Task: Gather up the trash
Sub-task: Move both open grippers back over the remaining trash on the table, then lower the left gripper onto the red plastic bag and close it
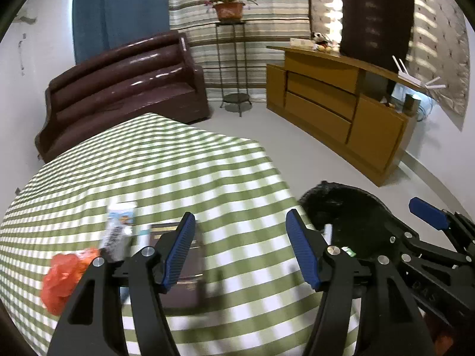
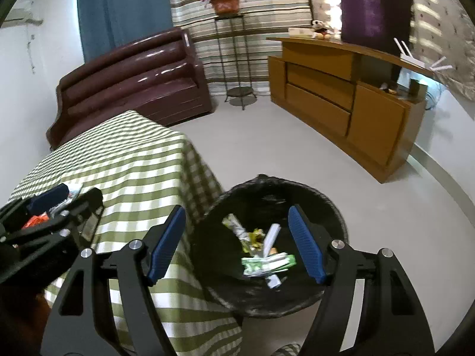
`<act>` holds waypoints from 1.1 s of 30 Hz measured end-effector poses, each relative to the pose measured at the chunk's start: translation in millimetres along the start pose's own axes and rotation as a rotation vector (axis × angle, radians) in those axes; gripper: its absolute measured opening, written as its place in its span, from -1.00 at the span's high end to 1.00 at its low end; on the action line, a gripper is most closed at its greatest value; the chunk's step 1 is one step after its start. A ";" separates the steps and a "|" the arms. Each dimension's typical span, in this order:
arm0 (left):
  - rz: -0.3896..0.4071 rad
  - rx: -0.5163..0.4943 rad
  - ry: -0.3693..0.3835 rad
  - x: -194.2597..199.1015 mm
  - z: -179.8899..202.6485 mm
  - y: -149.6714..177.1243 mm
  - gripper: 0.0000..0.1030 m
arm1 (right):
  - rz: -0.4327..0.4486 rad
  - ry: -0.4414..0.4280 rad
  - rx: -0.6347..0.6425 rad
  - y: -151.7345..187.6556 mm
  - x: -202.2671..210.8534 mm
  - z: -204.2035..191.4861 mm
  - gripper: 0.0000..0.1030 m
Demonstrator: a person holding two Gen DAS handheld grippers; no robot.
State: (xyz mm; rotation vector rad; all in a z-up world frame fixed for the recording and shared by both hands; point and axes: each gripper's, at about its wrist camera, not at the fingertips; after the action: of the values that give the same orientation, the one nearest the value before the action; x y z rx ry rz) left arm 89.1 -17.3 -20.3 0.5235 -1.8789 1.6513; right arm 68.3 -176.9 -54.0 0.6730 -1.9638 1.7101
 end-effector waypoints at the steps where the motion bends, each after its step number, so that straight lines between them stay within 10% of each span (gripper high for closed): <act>1: 0.002 0.004 -0.008 2.7 -5.7 1.3 -0.21 | -0.004 -0.005 0.009 0.3 -0.1 -5.6 -0.36; 22: -0.054 0.158 -0.246 43.3 -159.1 65.1 -0.32 | -0.050 -0.143 0.138 17.5 -1.3 -107.0 -0.36; 33: -0.116 0.165 -0.189 32.0 -185.1 87.5 -0.32 | -0.073 -0.159 0.174 22.8 -4.4 -134.8 -0.36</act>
State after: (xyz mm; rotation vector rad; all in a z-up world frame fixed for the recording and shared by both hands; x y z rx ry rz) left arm 39.8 181.2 -53.3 0.8683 -1.8128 1.7391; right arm 59.7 -40.5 -56.7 0.9575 -1.8823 1.8471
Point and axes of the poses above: each gripper's, at about its wrist camera, not at the fingertips, and x roughly against the way its jaws point, z to its right, y to its underside, and after that the axes turned 1 degree about -x, right-handed
